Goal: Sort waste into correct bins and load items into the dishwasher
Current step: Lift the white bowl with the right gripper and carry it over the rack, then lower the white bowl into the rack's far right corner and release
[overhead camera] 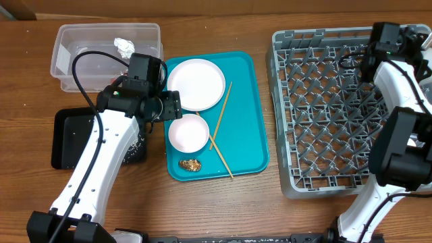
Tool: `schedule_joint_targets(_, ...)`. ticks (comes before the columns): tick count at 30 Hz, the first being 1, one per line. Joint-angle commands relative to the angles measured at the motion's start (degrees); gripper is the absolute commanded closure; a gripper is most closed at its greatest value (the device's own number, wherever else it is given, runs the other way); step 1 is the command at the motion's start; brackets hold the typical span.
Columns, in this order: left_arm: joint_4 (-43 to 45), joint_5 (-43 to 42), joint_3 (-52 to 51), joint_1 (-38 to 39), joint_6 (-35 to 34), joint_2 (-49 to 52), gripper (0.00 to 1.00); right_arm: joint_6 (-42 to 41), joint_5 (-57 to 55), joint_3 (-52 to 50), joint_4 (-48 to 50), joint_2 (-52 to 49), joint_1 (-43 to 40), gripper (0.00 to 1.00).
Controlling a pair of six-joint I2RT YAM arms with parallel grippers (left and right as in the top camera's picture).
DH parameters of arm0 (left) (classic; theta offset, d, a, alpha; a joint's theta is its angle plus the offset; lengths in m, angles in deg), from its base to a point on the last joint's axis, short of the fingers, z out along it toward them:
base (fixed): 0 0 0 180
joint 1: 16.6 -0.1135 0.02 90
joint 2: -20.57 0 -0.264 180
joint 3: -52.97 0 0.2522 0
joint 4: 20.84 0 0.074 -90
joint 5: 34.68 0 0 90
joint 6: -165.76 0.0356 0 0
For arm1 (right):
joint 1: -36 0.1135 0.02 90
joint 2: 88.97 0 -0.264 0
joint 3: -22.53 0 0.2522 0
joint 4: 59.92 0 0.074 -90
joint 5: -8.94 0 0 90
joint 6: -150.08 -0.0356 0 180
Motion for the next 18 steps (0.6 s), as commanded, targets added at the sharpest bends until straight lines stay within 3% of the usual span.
schedule_joint_targets(1, 0.1, 1.1, 1.1, -0.2, 0.1, -0.8, 0.23, -2.1, 11.2, -0.5, -3.6, -0.3, 3.3, 0.96)
schedule_joint_targets(9, 0.2, 1.2, 1.1, -0.2, 0.1, -0.8, 0.22, -4.7, 14.8, -0.5, -9.2, -0.3, 5.0, 0.95)
schedule_joint_targets(11, 0.2, 1.2, 1.1, -0.2, 0.1, -0.8, 0.22, -6.2, 15.0, -0.5, -10.1, -0.2, 5.0, 0.88)
schedule_joint_targets(18, 0.3, 1.2, 1.1, -0.2, 0.1, -0.8, 0.22, -7.9, 17.3, -0.3, -12.3, 0.6, 5.0, 0.82)
